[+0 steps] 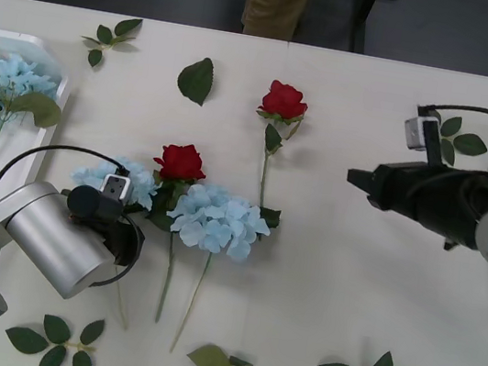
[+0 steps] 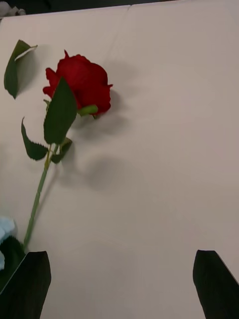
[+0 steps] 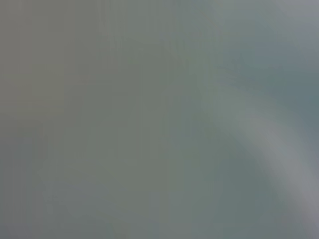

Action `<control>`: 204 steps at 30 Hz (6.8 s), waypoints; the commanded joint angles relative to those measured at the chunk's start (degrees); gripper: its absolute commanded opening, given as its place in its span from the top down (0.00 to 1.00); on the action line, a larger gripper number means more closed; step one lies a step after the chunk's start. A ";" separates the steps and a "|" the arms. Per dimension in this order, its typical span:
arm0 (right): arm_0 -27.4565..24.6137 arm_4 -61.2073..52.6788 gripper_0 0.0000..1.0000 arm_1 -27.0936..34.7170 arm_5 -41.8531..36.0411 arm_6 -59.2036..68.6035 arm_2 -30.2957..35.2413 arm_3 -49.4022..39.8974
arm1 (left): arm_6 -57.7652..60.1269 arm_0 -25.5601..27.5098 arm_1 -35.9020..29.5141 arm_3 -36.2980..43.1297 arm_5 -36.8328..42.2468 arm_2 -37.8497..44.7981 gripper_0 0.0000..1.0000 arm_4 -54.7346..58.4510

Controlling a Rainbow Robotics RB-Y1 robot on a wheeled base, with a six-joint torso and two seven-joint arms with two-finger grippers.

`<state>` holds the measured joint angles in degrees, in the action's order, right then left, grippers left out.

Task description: Place the red flowers into the right box and the blue flowers into the left box. If a person shows an open palm, hand one flower to the person first, then continue sorting.

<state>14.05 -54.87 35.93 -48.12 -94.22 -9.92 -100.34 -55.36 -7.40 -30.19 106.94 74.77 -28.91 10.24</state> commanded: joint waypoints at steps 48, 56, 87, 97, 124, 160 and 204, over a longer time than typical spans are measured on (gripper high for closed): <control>31.56 34.74 0.17 -20.91 15.43 33.67 -26.64 38.82 | -19.26 -11.06 -34.41 -12.19 13.39 36.64 1.00 43.47; 31.56 37.55 0.59 -21.78 21.67 33.84 -27.78 44.26 | -29.37 -13.69 -34.41 -30.56 -7.53 29.17 1.00 39.95; 30.95 35.97 1.00 -11.59 2.33 32.96 -22.51 28.44 | -27.52 -19.32 -33.71 -34.69 -2.87 22.40 0.00 44.70; 29.72 34.83 0.60 -9.92 0.22 32.88 -21.98 23.96 | -19.52 -19.32 -27.47 -20.71 13.30 26.97 0.00 46.10; 29.72 46.25 0.23 -7.72 -1.97 33.23 -21.72 24.40 | 13.79 -23.19 -4.97 2.31 22.44 -5.02 0.00 16.22; 30.77 51.26 0.24 -21.43 23.25 32.79 -21.98 44.53 | 30.05 -32.77 3.47 -19.31 9.34 -25.94 0.00 7.61; 17.94 41.16 1.00 -7.46 -2.06 34.11 -21.28 18.86 | 3.50 -29.43 -17.98 -6.92 7.67 -4.05 1.00 31.60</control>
<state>36.86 -12.13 23.33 -49.70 -60.41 -31.48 -74.77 -50.79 -38.84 -43.19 95.56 82.58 -40.97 37.89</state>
